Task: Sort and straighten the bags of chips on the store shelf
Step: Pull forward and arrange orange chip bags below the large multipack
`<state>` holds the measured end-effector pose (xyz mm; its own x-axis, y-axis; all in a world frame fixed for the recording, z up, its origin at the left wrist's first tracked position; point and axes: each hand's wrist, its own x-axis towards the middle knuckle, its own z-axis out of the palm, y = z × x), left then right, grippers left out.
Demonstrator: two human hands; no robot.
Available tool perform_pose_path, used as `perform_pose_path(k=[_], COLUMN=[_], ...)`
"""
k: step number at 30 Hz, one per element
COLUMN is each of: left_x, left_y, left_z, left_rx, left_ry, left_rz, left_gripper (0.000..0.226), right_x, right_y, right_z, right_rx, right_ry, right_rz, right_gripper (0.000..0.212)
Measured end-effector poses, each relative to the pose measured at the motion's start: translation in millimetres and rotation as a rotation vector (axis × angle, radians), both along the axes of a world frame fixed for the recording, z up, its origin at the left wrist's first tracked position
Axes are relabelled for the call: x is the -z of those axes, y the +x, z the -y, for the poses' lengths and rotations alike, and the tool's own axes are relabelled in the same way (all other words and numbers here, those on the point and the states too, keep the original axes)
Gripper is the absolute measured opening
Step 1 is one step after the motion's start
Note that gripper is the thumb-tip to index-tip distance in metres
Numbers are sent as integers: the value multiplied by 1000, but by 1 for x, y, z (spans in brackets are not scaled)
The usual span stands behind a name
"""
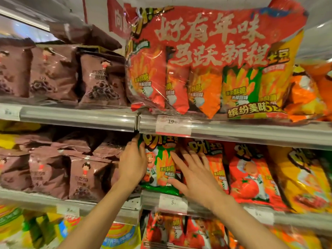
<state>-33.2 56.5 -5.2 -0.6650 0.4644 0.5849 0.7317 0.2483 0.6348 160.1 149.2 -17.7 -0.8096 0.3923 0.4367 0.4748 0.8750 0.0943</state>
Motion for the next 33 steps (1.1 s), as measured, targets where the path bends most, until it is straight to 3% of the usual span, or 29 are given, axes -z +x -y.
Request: perform_pose_path(k=[6, 10, 17, 24, 33], left_x=[12, 28, 39, 37, 36], left_y=[4, 8, 17, 14, 32], left_z=[20, 29, 19, 25, 48], left_rx=[48, 158, 92, 134, 230], left_ry=[-168, -279, -349, -277, -30], left_rz=[-271, -329, -377, -315, -212], left_gripper=[55, 63, 66, 65, 56], right_x=[7, 4, 3, 10, 12], right_y=[-4, -5, 11, 23, 43], right_z=[-3, -1, -6, -9, 7], right_rx=[-29, -12, -7, 3, 140], right_ry=[16, 3, -9, -65, -103], right_rz=[17, 82, 56, -14, -356], right_gripper=[75, 74, 72, 68, 70])
